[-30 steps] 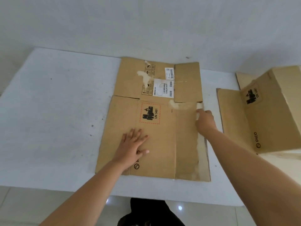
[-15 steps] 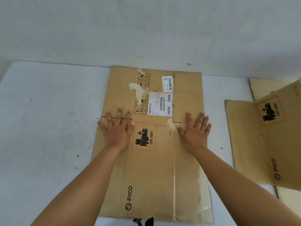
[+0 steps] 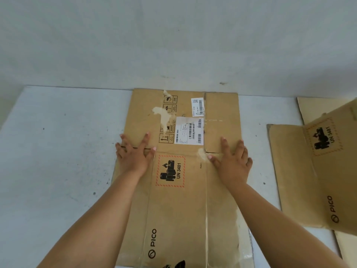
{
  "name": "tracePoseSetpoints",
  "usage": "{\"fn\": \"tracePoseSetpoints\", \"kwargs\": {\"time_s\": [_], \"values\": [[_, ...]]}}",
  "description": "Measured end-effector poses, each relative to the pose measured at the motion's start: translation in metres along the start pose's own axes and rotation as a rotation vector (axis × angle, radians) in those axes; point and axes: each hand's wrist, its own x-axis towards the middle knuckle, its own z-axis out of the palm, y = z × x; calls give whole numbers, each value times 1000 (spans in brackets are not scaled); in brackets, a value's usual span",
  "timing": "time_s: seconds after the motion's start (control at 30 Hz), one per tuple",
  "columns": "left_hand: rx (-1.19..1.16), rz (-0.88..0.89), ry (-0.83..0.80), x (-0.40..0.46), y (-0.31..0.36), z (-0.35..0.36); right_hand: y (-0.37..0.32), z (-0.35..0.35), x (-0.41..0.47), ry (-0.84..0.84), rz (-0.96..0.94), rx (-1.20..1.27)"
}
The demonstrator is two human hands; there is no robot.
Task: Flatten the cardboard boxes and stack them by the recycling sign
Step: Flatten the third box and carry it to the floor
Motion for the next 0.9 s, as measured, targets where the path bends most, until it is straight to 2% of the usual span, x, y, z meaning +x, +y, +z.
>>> {"fn": "tracePoseSetpoints", "kwargs": {"time_s": [0.07,0.13,0.23,0.37,0.43,0.6,0.67,0.8,0.9], "values": [[5,-15,20,1,-2,-11,-4,-1,-10,83,98,31],[-36,-44,19,0,-9,-21,-7,-4,-15,92,172,28],[-161,-115,-23,-5,-27,-28,-9,-11,-8,37,191,77],[-283,-94,-62,-11,-40,-35,0,-25,16,-95,271,294],[-371,-103,-103,-8,-41,-44,3,-32,21,-143,283,311],[-594,-157,-211,0,-47,-51,-5,-40,16,-119,277,322],[-599,-165,-247,0,-50,-47,-10,-42,12,-121,261,344],[-509,-71,-262,-6,-64,-42,-12,-39,-7,-152,240,316],[-521,31,-263,-15,-90,-46,-5,-28,-32,-257,196,356]]}}
